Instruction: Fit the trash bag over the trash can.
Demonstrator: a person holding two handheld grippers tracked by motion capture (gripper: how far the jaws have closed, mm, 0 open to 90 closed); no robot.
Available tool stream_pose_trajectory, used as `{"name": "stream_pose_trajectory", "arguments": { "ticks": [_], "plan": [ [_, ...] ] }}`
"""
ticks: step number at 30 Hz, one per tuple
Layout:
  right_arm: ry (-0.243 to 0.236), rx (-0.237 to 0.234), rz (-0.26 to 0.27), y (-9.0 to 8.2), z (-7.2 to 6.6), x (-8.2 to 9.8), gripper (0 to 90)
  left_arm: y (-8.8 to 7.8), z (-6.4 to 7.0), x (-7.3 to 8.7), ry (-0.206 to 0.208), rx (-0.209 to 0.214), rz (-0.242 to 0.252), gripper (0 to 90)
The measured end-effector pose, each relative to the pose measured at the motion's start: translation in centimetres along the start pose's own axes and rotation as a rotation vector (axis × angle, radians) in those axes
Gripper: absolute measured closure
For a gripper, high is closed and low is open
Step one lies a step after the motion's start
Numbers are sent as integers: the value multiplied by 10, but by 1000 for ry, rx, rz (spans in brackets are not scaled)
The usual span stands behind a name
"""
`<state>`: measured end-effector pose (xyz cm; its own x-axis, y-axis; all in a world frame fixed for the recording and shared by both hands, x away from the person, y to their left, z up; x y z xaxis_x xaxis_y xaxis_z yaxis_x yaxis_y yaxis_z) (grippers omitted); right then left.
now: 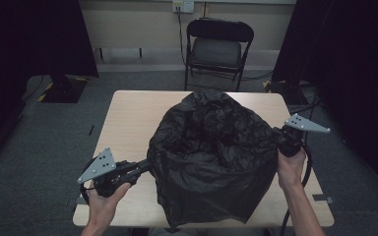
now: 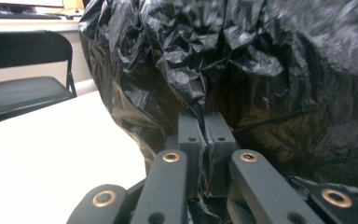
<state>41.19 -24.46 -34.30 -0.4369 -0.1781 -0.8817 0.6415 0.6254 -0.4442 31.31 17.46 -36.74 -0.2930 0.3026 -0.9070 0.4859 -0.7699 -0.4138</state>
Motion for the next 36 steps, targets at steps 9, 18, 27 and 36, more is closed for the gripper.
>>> {"name": "stream_pose_trajectory", "arguments": {
  "ticks": [9, 18, 27, 36],
  "plan": [
    [13, -39, -2, -4, 8, 15, 704, -6, -13, 16, -53, -29, -19, 741],
    [-4, 83, 128, -62, 8, 5, 386, -27, -7, -2, -51, -41, 74, 417],
    [-64, 24, 161, -103, -16, 11, 240, -30, -4, -16, -64, -38, 119, 336],
    [-149, -166, 195, -124, -55, 19, 172, -19, -1, -12, -25, -2, 60, 354]
  ]
}}
Point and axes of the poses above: each handheld gripper's, and its own axes: y roughly forward along the jaws, x roughly out of its underside, z roughly to its right, the point moved 3 cm from there along y, roughly forward along the jaws, and after that the axes turned 14 degrees about -z, right-handed, at the moved point
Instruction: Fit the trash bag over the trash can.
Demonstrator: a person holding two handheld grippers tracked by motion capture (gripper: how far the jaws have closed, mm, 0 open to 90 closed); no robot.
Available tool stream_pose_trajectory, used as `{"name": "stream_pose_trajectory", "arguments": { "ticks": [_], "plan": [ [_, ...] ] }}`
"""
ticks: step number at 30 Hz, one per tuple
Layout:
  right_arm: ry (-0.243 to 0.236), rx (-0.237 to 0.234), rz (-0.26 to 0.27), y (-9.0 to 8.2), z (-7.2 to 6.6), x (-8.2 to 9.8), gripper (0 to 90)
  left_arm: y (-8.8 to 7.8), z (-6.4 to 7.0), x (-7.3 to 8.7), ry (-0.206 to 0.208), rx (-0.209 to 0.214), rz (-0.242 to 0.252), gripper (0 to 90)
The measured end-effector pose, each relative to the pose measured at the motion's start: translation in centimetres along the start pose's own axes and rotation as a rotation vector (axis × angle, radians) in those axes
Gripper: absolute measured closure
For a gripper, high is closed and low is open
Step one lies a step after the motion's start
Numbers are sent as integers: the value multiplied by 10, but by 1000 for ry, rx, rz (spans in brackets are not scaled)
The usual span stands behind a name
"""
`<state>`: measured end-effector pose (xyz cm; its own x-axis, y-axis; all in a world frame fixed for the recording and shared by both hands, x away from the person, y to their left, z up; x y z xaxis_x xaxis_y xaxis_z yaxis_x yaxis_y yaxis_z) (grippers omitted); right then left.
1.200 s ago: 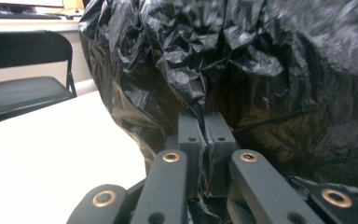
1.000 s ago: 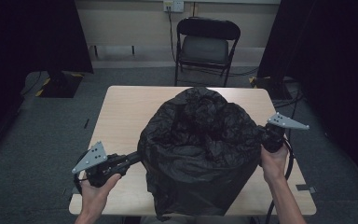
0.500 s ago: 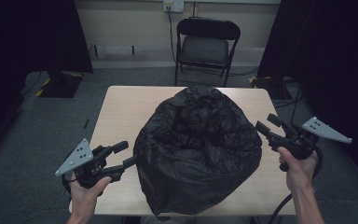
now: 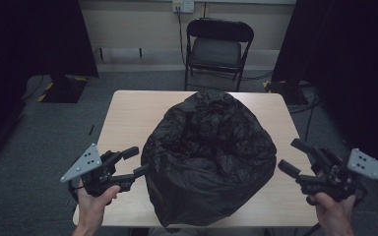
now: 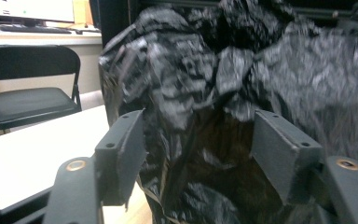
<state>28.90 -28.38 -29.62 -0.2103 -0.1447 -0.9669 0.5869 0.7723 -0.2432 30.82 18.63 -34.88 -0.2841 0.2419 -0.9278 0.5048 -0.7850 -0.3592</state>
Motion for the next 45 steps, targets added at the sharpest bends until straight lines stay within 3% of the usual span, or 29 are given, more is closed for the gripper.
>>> {"name": "stream_pose_trajectory", "arguments": {
  "ticks": [2, 5, 8, 9, 11, 12, 14, 17, 22, 28, 34, 36, 39, 41, 43, 45],
  "plan": [
    [-19, -20, -30, 5, -6, 5, 181, 3, 0, 2, 5, 8, -9, 378],
    [-24, -57, -65, 16, -7, 12, 300, 6, -1, 2, 10, 22, -12, 434],
    [-50, -106, -89, 28, -9, 18, 609, 10, 0, 4, 14, 25, -26, 496],
    [-65, -110, -89, 30, -10, 19, 761, 11, 1, 4, 18, 28, -29, 521],
    [-78, -107, -85, 32, -10, 21, 885, 11, 2, 6, 18, 12, -25, 586],
    [-77, -87, -86, 32, -9, 22, 897, 11, 2, 7, 21, 15, -25, 632],
    [-75, -61, -107, 34, -8, 28, 900, 12, 3, 9, 23, 12, -34, 703],
    [-66, -21, -192, 41, -4, 48, 900, 14, 3, 12, 27, 26, -43, 777],
    [-15, -26, -284, 57, 0, 81, 900, 17, 6, 15, 38, 47, -54, 866],
    [-11, -36, -372, 71, -4, 107, 900, 23, 11, 28, 55, 63, -89, 900],
    [-14, -35, -384, 70, -7, 112, 896, 31, 10, 51, 36, 65, -156, 900],
    [-8, -22, -371, 67, -4, 111, 762, 27, 7, 50, 28, 53, -134, 900],
    [11, -25, -327, 56, -3, 104, 548, 13, 3, 39, 8, 26, -81, 706],
    [19, -16, -293, 46, -4, 96, 472, 4, 1, 31, 1, -13, -57, 556],
    [19, 1, -251, 36, -4, 87, 420, -4, 0, 22, 4, -38, -32, 511],
    [19, 12, -213, 26, -4, 78, 429, -12, -2, 12, -7, -62, -2, 436]
  ]
}}
Point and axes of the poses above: each handheld gripper's, and its own axes: y roughly forward along the jaws, x roughly out of its underside, z roughly to its right, the point moved 3 cm from there along y, roughly forward along the jaws, and after that the axes turned 14 degrees about -z, right-handed, at the moved point
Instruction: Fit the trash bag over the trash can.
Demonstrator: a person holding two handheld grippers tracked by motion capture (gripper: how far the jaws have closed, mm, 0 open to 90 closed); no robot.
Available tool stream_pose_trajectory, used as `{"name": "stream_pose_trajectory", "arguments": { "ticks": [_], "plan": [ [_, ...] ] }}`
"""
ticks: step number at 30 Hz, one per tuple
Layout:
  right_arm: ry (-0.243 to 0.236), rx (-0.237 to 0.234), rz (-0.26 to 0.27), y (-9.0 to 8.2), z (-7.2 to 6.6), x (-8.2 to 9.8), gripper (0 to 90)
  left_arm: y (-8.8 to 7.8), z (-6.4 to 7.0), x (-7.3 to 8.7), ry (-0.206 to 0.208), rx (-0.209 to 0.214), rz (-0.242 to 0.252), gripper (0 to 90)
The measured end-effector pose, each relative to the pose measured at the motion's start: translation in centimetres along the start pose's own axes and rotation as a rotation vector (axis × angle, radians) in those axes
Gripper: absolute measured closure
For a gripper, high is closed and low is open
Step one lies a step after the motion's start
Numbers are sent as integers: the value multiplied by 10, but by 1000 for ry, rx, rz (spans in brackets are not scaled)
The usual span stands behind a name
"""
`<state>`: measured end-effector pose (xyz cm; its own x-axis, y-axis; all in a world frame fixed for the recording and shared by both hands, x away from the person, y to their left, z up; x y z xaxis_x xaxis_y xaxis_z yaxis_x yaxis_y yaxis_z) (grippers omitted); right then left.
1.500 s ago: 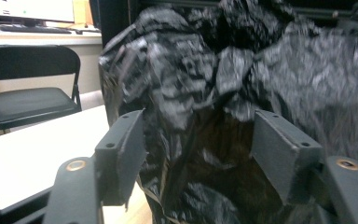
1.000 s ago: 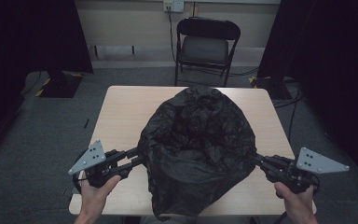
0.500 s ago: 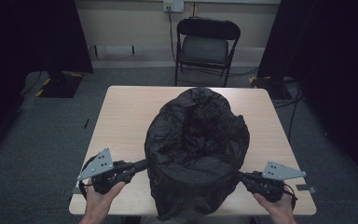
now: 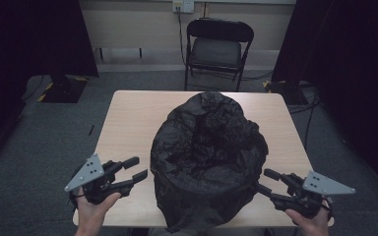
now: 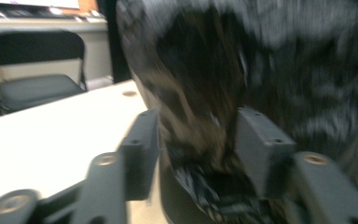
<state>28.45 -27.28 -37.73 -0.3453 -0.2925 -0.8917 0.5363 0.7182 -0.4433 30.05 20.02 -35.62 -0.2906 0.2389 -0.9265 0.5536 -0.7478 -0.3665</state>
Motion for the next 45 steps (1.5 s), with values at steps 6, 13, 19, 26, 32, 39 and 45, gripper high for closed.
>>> {"name": "stream_pose_trajectory", "arguments": {
  "ticks": [6, 13, 19, 26, 32, 39, 45],
  "plan": [
    [-43, 31, 118, -24, -2, -42, 777, -4, 5, -35, 46, 11, 74, 412],
    [-54, -20, 208, -7, -1, -116, 639, 24, 10, -58, 31, 56, 71, 392],
    [13, 5, 58, 43, 19, -132, 507, 32, -1, -53, -39, 126, 96, 358],
    [89, 0, -6, 65, 27, -119, 431, 29, 2, -50, -35, 201, 91, 352],
    [88, -40, -8, 63, 25, -112, 493, 30, 10, -49, -30, 247, 84, 335],
    [67, -50, -28, 44, 21, -105, 507, 29, 25, -47, -27, 285, 86, 332],
    [58, -51, -17, 31, 19, -98, 485, 26, 34, -47, 8, 285, 90, 417]
  ]
}}
Point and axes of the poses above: each handheld gripper's, and its own axes: y roughly forward along the jaws, x roughly out of its underside, z roughly to its right, the point moved 3 cm from there along y, roughly forward along the jaws, and after that the axes turned 14 degrees about -z, right-handed, at the moved point
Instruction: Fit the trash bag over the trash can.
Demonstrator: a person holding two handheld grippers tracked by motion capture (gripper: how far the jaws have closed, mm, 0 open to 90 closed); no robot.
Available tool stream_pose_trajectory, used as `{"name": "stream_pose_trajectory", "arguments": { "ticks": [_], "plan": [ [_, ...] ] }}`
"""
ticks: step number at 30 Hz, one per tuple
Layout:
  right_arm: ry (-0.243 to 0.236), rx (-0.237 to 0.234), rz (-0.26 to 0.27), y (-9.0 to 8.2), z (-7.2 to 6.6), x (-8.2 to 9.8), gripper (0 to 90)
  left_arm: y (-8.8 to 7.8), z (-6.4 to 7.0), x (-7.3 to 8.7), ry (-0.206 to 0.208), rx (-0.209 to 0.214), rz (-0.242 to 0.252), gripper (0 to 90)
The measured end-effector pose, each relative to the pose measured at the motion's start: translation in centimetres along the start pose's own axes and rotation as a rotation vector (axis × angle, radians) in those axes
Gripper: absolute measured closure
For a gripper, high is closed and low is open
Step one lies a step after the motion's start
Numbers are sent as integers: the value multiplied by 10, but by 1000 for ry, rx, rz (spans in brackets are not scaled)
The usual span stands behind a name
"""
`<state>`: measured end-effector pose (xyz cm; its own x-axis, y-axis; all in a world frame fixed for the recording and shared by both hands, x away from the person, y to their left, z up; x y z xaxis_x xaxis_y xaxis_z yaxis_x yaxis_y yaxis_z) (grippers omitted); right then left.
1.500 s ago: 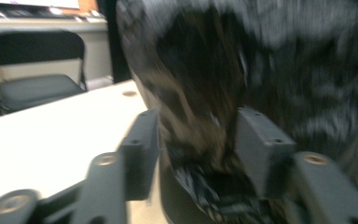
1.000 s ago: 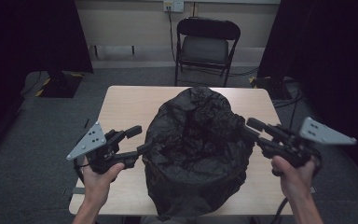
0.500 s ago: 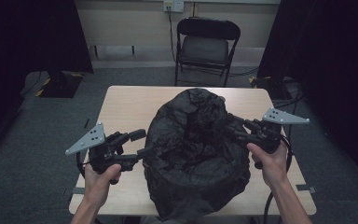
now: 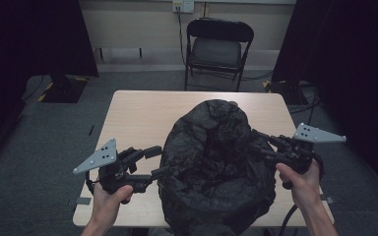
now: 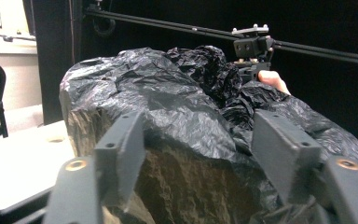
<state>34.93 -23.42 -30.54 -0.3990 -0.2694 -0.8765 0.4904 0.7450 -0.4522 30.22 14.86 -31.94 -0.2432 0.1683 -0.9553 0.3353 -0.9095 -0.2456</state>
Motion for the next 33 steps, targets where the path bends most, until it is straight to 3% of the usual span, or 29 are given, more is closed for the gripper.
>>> {"name": "stream_pose_trajectory", "arguments": {
  "ticks": [2, 8, 11, 15, 16, 17, 18, 19, 23, 25, 26, 32, 33],
  "plan": [
    [-1, -9, 5, -2, 1, 1, 461, -5, 0, 2, 4, 12, 8, 514],
    [-12, -2, 27, -6, -2, -1, 344, -18, -6, 15, -9, -16, -20, 535],
    [-23, -4, 54, -11, -5, -4, 297, -24, -11, 22, -29, -40, -12, 491],
    [-45, 4, 81, -21, -10, -10, 218, -32, -22, 32, -54, -126, -28, 366],
    [-45, 4, 81, -21, -10, -10, 218, -32, -22, 32, -54, -126, -28, 341],
    [-54, 9, 85, -23, -10, -11, 201, -32, -25, 36, -49, -157, -46, 341],
    [-72, 10, 88, -27, -12, -15, 189, -30, -34, 46, -53, -219, -102, 278],
    [-72, 10, 88, -27, -12, -15, 189, -30, -34, 46, -53, -219, -102, 258],
    [-85, 19, 101, -30, -13, -22, 242, -21, -54, 72, -64, -302, -203, 219],
    [-100, 16, 113, -31, -14, -26, 317, -16, -65, 87, -93, -332, -238, 213],
    [-123, 5, 119, -30, -16, -30, 400, -13, -69, 94, -102, -350, -259, 208],
    [-181, -14, 102, -26, -25, -41, 505, 1, -91, 134, -168, -403, -427, 179],
    [-189, -19, 102, -26, -27, -44, 517, 2, -96, 142, -194, -426, -466, 185]
  ]
}}
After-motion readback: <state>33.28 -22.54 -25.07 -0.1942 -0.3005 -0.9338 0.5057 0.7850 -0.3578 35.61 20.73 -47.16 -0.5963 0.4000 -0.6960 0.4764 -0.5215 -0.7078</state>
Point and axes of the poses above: each handheld gripper's, and its own axes: y roughly forward along the jaws, x roughly out of its underside, z roughly to its right, the point moved 3 cm from there along y, roughly forward along the jaws, and after that the axes turned 14 degrees about -z, right-handed, at the moved point
